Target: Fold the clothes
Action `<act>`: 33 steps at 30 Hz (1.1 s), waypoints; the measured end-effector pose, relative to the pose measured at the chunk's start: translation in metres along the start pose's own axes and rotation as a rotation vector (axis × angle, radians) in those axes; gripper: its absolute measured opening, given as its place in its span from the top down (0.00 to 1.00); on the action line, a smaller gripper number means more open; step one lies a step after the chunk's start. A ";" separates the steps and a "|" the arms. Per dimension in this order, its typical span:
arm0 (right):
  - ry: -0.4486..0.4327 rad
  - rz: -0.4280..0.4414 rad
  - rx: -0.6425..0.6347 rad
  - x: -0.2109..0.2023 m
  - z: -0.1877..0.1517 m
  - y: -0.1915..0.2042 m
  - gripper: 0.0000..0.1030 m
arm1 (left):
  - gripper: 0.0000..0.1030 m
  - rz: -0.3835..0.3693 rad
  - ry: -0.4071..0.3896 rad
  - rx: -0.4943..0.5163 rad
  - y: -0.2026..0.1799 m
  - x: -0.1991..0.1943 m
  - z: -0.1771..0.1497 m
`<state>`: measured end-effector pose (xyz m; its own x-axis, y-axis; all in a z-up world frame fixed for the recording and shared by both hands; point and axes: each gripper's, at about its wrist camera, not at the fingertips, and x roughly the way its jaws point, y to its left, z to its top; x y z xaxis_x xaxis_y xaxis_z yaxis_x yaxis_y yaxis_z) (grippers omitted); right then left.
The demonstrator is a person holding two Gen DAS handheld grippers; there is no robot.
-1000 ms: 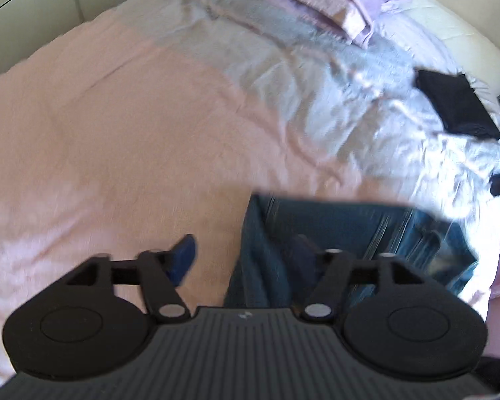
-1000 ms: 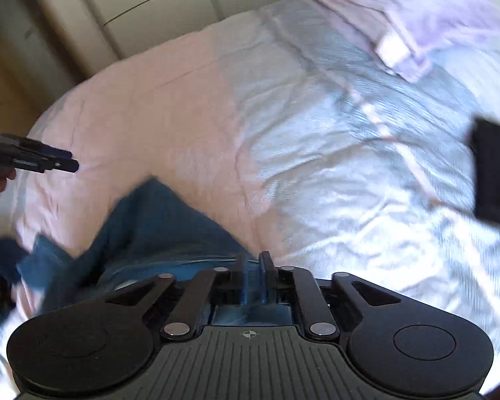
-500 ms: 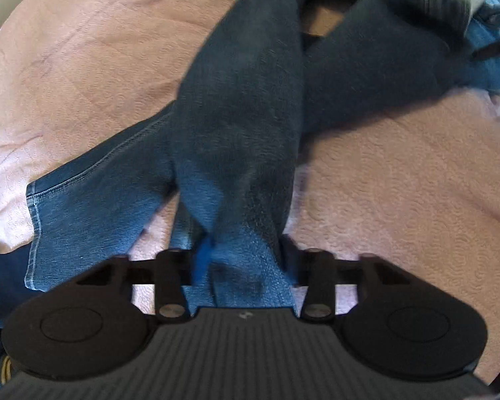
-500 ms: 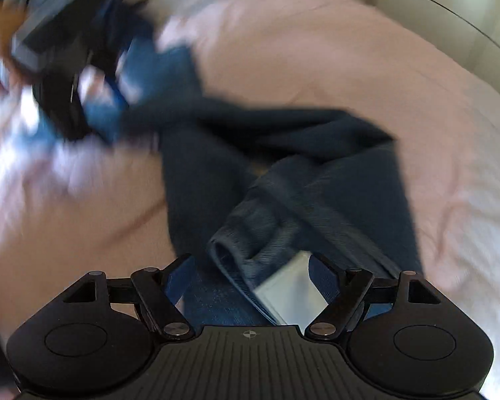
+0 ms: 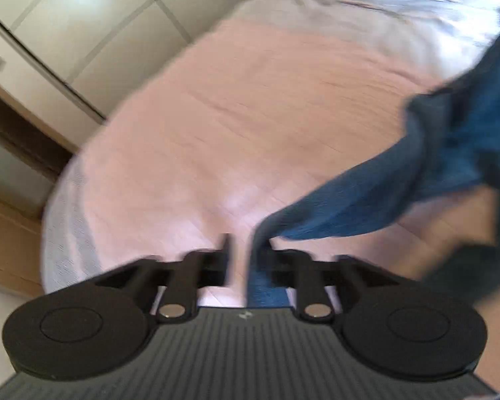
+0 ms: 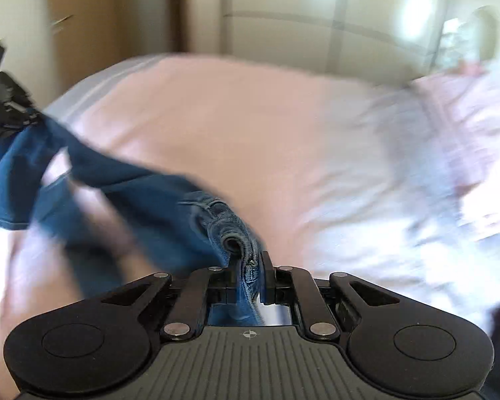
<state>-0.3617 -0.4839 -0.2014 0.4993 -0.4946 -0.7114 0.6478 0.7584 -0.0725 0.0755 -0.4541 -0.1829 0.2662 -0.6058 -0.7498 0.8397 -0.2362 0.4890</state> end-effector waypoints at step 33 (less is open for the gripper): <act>0.405 -0.148 0.125 -0.028 -0.193 0.135 0.46 | 0.87 0.058 -0.005 0.634 -0.121 0.060 -0.190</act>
<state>-0.3993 -0.2851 -0.3264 0.1467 -0.3686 -0.9179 0.7724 0.6224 -0.1265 0.0795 -0.3173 -0.3713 0.2993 -0.6340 -0.7131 0.3805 -0.6061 0.6985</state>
